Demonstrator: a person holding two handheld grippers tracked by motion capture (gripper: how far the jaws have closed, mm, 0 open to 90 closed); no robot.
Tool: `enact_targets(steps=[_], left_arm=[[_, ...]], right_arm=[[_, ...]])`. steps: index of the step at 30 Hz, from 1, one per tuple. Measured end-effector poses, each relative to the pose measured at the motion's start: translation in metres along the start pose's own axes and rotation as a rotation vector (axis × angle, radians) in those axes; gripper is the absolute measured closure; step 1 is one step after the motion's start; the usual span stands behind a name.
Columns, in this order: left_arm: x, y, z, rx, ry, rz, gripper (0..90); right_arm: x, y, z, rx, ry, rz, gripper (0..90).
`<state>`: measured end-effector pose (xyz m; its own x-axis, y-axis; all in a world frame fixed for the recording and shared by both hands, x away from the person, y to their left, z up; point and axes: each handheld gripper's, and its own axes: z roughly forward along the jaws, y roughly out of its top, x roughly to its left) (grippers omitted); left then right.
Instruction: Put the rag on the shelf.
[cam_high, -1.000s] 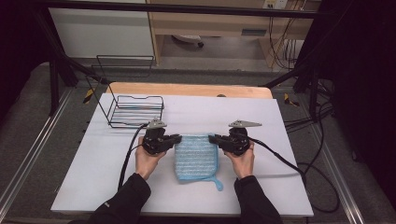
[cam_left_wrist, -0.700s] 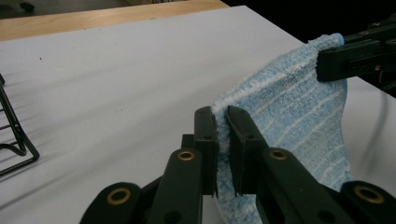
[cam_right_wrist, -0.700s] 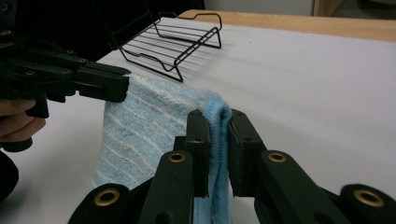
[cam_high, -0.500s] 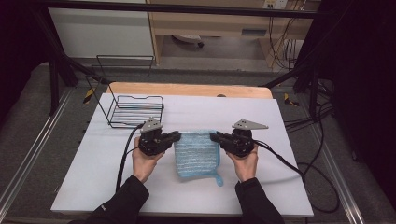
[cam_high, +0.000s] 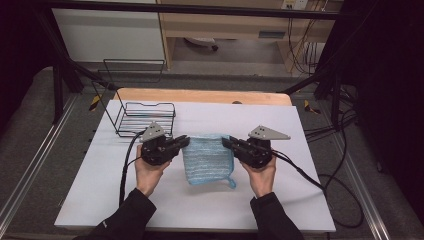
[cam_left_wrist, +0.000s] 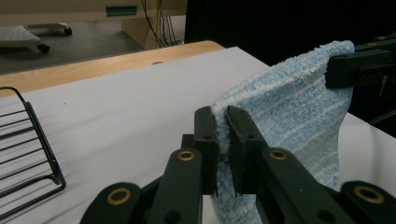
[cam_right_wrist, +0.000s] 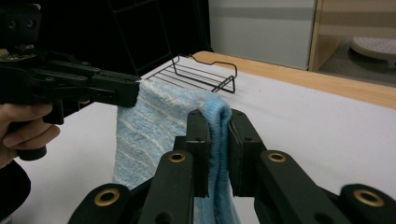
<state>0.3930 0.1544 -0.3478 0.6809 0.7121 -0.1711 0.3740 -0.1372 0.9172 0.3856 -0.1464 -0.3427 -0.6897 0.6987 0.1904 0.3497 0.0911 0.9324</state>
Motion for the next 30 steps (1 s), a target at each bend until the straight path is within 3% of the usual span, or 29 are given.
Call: enact_targets(steps=[8, 30], left_arm=[[0.004, 0.005, -0.014, -0.036, 0.017, 0.005, 82.3], [0.037, 0.01, -0.07, -0.141, 0.115, -0.02, 82.4]], right_arm=[[0.012, 0.008, 0.003, -0.041, 0.013, -0.02, 81.0], [0.056, 0.033, 0.047, -0.116, 0.056, -0.069, 81.1]])
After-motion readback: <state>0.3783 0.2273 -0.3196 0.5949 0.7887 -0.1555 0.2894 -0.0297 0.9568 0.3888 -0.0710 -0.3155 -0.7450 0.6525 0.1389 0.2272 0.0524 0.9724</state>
